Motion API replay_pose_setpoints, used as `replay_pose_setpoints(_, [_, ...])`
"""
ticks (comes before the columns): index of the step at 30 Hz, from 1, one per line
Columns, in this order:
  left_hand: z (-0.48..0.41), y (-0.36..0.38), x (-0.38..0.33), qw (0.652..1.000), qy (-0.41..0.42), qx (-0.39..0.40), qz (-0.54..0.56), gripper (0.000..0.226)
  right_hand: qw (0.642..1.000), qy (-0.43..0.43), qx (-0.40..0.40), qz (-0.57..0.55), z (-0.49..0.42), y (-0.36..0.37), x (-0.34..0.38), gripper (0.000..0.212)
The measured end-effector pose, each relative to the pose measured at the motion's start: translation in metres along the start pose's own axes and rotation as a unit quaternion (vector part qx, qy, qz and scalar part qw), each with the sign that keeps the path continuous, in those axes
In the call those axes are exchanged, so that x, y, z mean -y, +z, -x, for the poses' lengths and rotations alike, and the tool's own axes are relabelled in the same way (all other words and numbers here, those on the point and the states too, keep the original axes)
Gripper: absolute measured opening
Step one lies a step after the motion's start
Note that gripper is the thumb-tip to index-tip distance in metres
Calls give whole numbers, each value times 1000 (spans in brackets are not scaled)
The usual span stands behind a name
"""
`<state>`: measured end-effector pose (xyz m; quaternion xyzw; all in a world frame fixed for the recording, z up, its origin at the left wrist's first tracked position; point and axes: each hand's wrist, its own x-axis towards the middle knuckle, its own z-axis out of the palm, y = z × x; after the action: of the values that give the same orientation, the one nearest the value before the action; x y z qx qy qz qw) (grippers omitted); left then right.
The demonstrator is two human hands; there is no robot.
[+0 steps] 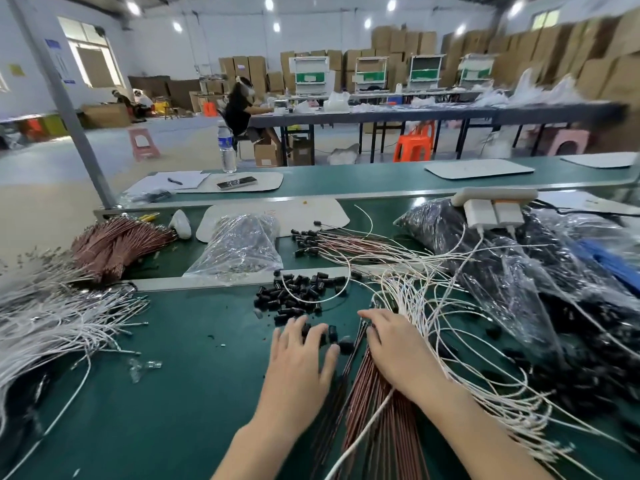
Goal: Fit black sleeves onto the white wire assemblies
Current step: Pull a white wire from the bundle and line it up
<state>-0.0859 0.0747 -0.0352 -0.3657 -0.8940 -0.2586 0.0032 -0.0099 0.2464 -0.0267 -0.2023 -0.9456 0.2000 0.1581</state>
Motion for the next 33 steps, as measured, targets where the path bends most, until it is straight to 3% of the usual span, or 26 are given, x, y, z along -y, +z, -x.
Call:
replay_pose_setpoints(3, [6,-8,-18,994,47,-71,-62,31,1000,-13,-27,-3,9,-2,-3,42])
replay_pose_setpoints(7, [9,-9,-31,991,-1,50,-123,32,997,11,-77,-12,17,-3,-9,41])
replay_pose_setpoints(13, [2,-11,-64,961,-10,150,-231,22,993,22,-110,-19,24,-5,-4,41])
replay_pose_setpoints(16, [-2,-16,-68,977,-36,143,-151,10,987,34,-151,-40,28,-11,1,41])
replay_pose_setpoints(20, [-6,-25,-52,986,-73,95,115,16,968,47,-233,-79,33,-18,1,40])
replay_pose_setpoints(23, [-13,-42,-32,942,-106,-4,317,10,971,38,-220,-85,30,-20,3,32])
replay_pose_setpoints(27, [-15,-59,-3,805,-158,-137,554,8,998,-28,-56,-31,16,-11,12,31])
replay_pose_setpoints(29, [-10,-58,6,745,-176,-163,622,10,999,-51,-11,15,11,-4,18,33])
replay_pose_setpoints(33, [-1,-45,17,685,-175,-194,680,9,994,-72,19,86,4,5,23,34])
